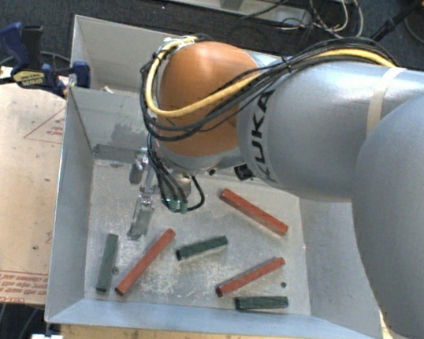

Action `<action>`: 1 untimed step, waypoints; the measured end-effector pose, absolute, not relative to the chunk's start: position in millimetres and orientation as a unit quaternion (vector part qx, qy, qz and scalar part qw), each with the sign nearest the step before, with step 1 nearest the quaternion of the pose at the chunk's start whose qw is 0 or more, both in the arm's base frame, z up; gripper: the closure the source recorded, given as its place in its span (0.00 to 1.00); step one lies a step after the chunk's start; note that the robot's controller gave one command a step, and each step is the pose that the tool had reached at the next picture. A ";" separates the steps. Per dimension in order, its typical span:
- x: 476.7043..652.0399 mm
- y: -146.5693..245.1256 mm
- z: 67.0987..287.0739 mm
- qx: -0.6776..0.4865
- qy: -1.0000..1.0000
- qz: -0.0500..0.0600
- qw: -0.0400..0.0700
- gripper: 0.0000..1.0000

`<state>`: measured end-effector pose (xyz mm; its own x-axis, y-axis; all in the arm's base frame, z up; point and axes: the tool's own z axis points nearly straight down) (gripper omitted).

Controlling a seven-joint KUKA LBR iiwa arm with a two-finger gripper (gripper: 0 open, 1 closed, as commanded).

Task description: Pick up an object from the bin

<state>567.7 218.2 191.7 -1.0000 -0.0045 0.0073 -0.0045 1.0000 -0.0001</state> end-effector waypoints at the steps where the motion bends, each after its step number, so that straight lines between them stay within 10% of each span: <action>1: 522.6 188.0 66.8 -0.028 -1.000 0.000 0.003 0.00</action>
Offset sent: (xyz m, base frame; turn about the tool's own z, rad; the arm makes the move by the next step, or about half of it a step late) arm -0.0428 -0.0308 -0.1215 0.0620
